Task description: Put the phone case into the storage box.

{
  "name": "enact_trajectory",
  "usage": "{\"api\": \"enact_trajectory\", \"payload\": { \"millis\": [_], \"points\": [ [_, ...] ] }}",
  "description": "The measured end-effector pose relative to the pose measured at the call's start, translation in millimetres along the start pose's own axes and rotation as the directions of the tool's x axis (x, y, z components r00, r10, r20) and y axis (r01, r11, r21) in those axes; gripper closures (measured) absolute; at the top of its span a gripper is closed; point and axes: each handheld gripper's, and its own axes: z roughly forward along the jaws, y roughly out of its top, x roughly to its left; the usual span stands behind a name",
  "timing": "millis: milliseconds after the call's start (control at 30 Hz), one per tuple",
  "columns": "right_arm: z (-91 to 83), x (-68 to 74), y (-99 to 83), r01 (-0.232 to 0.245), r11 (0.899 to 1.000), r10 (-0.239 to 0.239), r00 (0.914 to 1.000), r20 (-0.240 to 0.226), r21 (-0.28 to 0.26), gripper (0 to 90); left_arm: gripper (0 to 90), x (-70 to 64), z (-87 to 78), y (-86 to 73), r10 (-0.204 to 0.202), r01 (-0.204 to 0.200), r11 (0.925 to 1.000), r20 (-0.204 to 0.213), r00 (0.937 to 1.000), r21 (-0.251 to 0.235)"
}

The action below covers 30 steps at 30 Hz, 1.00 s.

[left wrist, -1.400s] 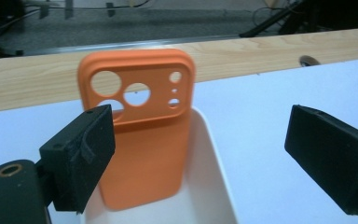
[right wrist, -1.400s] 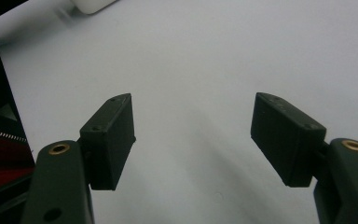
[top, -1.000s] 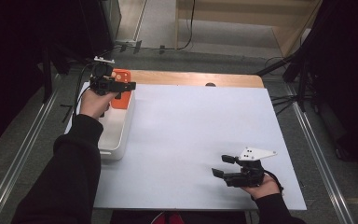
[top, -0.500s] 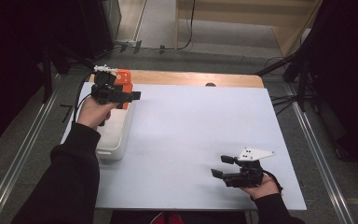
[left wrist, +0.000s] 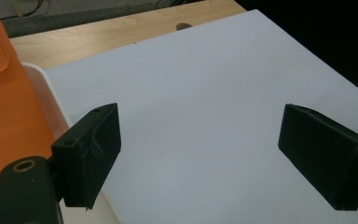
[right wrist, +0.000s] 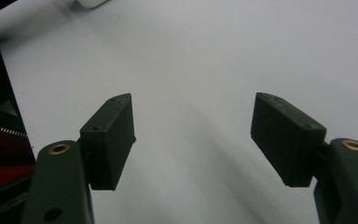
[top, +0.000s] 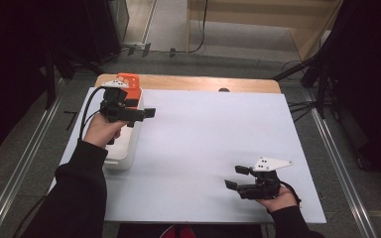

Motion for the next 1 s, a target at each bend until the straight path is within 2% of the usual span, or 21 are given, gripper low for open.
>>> {"api": "enact_trajectory", "payload": {
  "millis": [433,600,633,733,1000],
  "points": [
    [-0.2,0.7,0.2,0.003,1.000,-0.003,1.0000,-0.009,-0.003,29.2,13.9,-15.9,0.1,-23.3,0.049,-0.050,0.9985,0.033,0.9983,0.023],
    [0.5,0.9,0.7,0.004,1.000,-0.004,1.0000,-0.009,0.000,29.2,13.9,-25.3,1.1,-30.2,0.090,-0.092,0.9950,0.051,0.9947,0.040],
    [0.5,1.0,0.8,0.004,1.000,-0.004,1.0000,-0.009,0.000,29.2,13.9,-27.5,1.6,-32.1,0.100,-0.101,0.9944,0.047,0.9939,0.030],
    [0.5,1.1,1.0,0.004,1.000,-0.004,1.0000,-0.008,-0.001,29.2,13.9,-29.3,2.5,-36.2,0.106,-0.108,0.9935,0.060,0.9926,0.036],
    [0.0,0.5,0.7,0.003,1.000,-0.003,0.9999,-0.013,-0.003,29.2,13.9,-29.9,0.8,-47.8,0.110,-0.112,0.9934,0.053,0.9925,0.025]
  ]
}}
